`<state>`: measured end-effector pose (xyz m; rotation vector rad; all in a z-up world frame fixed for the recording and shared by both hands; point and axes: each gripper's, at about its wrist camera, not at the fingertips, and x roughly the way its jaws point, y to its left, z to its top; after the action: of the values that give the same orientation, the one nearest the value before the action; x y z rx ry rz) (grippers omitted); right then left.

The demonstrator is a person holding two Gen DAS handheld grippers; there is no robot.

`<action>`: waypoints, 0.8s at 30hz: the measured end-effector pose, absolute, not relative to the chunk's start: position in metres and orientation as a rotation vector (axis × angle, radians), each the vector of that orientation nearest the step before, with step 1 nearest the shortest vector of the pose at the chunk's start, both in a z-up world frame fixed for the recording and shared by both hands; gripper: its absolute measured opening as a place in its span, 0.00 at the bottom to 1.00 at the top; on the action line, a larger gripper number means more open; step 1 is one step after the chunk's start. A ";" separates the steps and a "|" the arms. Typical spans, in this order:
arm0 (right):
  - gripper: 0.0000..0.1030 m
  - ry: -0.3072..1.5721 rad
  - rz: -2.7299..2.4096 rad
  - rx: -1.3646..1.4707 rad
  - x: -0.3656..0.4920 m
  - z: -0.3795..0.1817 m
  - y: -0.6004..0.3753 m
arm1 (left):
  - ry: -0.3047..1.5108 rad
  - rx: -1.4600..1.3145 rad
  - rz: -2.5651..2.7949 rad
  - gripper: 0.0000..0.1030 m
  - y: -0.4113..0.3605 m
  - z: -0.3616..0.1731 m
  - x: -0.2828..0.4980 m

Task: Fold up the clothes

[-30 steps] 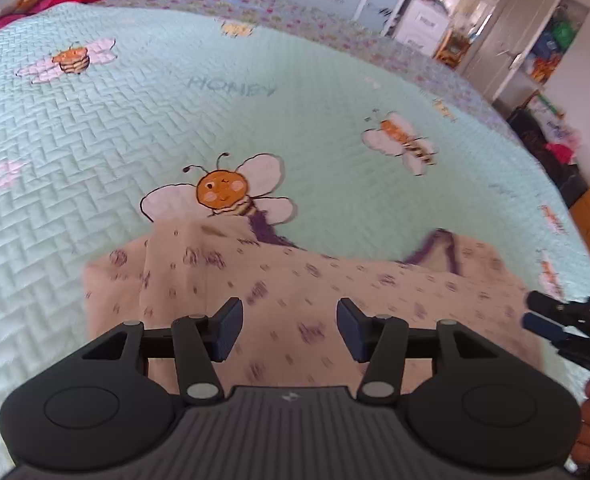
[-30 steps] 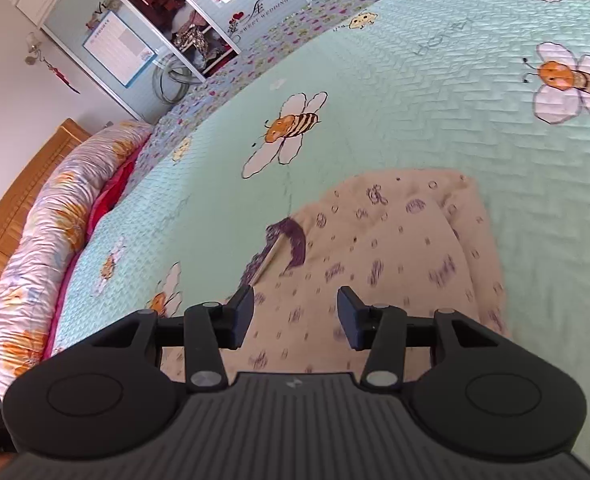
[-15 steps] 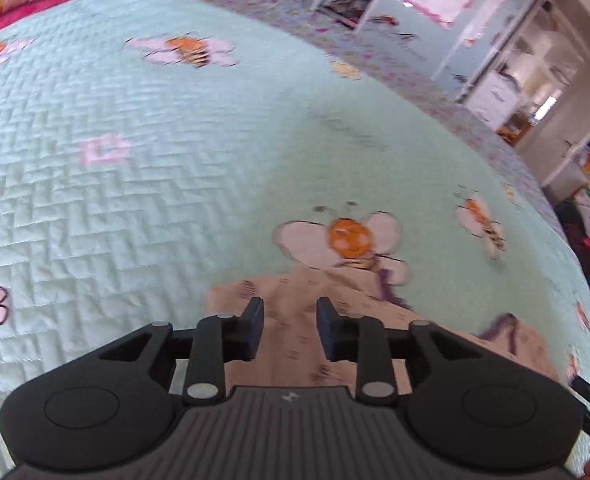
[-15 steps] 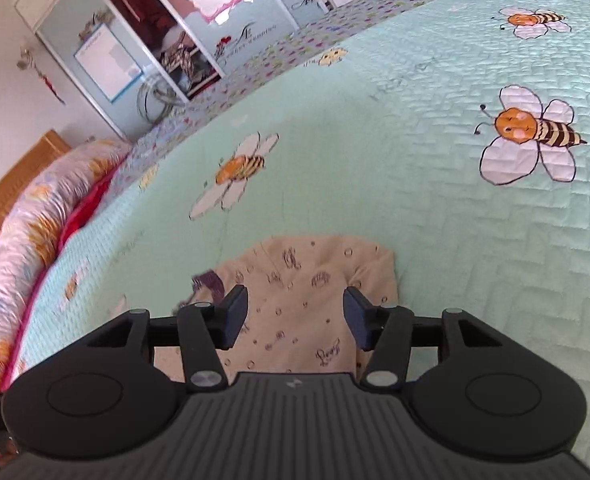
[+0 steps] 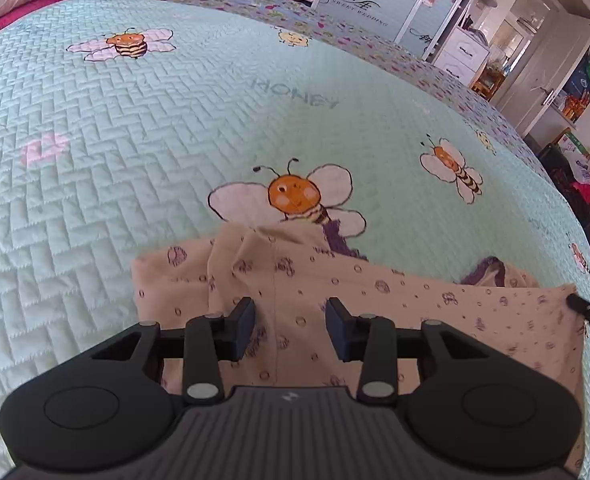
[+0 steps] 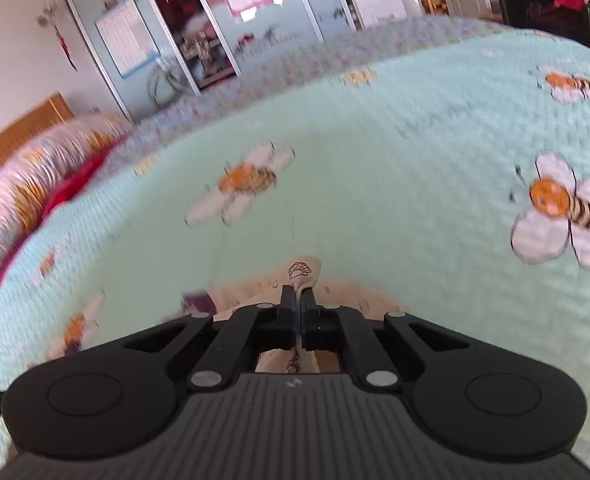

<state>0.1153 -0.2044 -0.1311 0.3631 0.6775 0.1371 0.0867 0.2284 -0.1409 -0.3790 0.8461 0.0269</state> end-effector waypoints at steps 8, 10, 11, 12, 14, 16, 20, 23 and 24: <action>0.25 0.761 0.042 0.350 0.111 -0.157 -0.205 | 0.801 -0.397 0.028 0.41 0.235 -0.136 0.083; 0.35 0.703 0.049 0.357 0.092 -0.144 -0.204 | 0.791 -0.377 0.023 0.42 0.234 -0.134 0.085; 0.40 0.688 0.078 0.338 0.082 -0.141 -0.199 | 0.807 -0.362 0.027 0.43 0.234 -0.136 0.090; 0.44 0.674 0.109 0.318 0.072 -0.139 -0.194 | 0.823 -0.348 0.032 0.44 0.233 -0.138 0.094; 0.52 0.720 0.139 0.198 0.061 -0.145 -0.181 | 0.854 -0.347 0.035 0.40 0.239 -0.151 0.102; 0.53 0.757 0.095 0.151 0.051 -0.157 -0.188 | 0.869 -0.371 0.040 0.34 0.247 -0.157 0.105; 0.53 0.739 0.037 0.196 0.017 -0.152 -0.201 | 0.798 -0.423 0.045 0.41 0.254 -0.134 0.080; 0.53 0.674 0.071 0.188 -0.012 -0.135 -0.193 | 0.760 -0.448 0.057 0.46 0.258 -0.122 0.052; 0.54 0.668 0.084 0.187 -0.017 -0.132 -0.188 | 0.764 -0.462 0.065 0.46 0.260 -0.121 0.043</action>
<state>-0.0166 -0.1883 -0.1321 0.1868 0.6681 0.0836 0.0429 0.2601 -0.1209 -0.4617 0.7643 0.0653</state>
